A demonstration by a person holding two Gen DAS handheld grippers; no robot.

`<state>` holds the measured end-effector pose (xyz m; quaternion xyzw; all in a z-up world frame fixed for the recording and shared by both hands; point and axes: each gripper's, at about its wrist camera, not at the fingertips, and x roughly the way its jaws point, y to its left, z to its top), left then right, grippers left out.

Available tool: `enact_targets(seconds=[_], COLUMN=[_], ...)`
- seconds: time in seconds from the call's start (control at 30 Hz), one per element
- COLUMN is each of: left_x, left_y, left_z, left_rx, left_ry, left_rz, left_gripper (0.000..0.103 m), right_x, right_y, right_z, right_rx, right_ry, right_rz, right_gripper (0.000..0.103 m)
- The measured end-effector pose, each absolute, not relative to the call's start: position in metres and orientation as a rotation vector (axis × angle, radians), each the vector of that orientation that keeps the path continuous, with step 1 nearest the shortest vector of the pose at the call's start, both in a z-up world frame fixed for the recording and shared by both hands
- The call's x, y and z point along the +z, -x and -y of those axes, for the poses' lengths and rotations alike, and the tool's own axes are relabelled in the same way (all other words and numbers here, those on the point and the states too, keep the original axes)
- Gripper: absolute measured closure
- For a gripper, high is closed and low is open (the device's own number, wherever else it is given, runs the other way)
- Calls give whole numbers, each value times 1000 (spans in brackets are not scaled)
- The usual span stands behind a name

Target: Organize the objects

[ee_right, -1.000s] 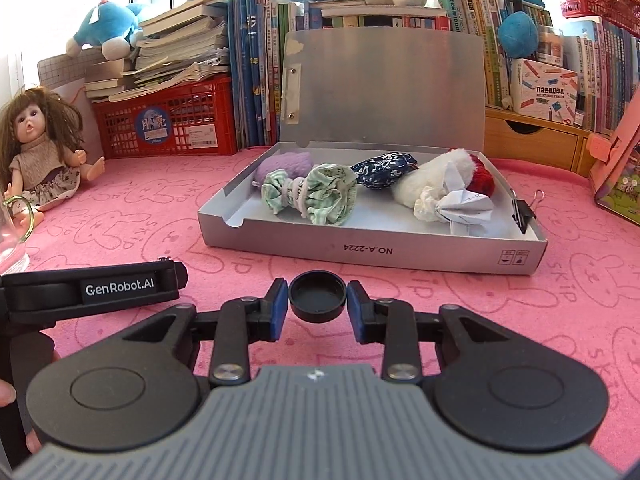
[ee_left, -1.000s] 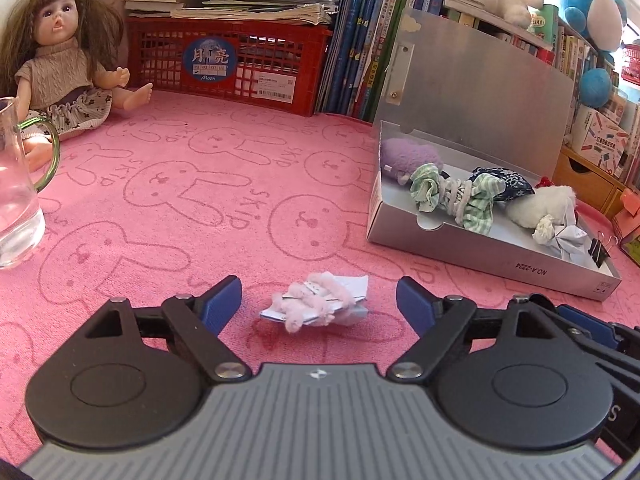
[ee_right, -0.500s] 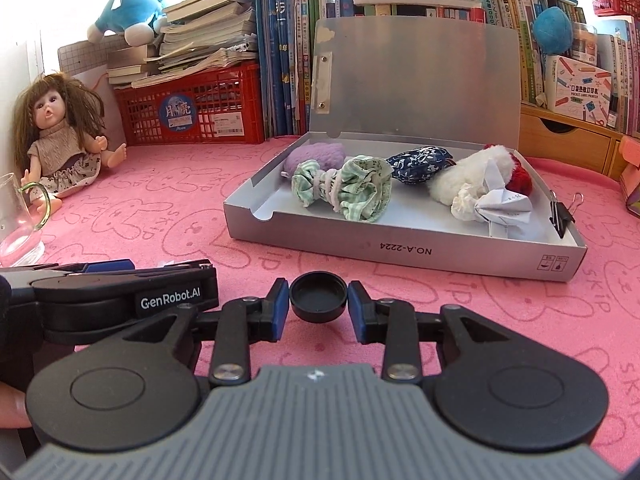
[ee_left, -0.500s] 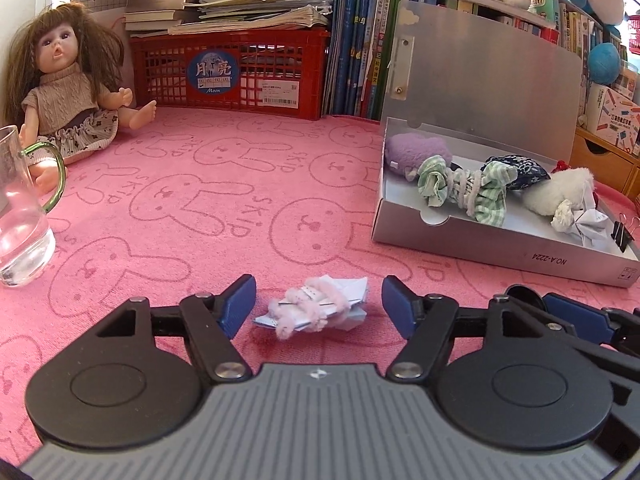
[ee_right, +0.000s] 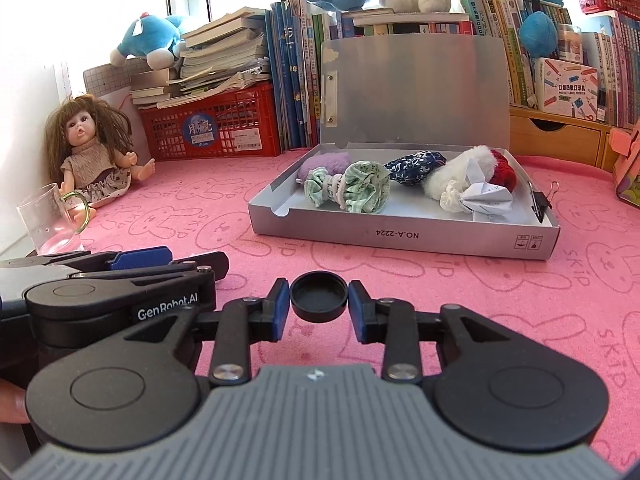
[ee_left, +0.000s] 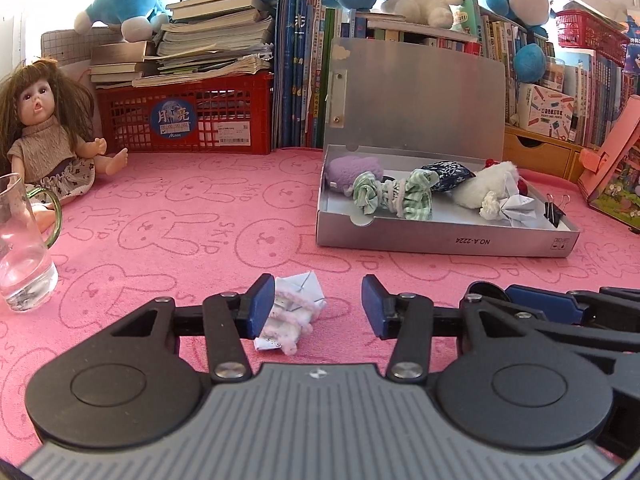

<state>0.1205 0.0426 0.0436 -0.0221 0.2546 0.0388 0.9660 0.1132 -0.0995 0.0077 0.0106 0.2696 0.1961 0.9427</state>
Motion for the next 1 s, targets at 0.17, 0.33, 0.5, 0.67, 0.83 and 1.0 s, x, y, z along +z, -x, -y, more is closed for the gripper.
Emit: enact_targets(seconds=[0.17,0.33,0.5,0.67,0.83,1.0], left_x=[46,44,35,23,21,21], left_y=[-107,-112,-142,-157,-151,-153], left_z=[-41,-42,-53,-65,-61,-63], left_rx=[54,134,166,152,103,87], left_ry=[47,41,114,144,111,94], left_rz=[-506,-483,-537,-627,-624,-638], left_gripper=[49,17,13,18,21,19], right_x=[10,12,7,0,-7,-4], right_y=[-101,-103,-109,-112,-123,-120], right_z=[106,105,103,104,95,91], right_rx=[406,367,349,332,347,336], right_ry=[-31,-16,-14,0,-17,11], right_rz=[-536,-525,-543,-561,-603,-575], right_gripper=[64,64,64,64,64,56])
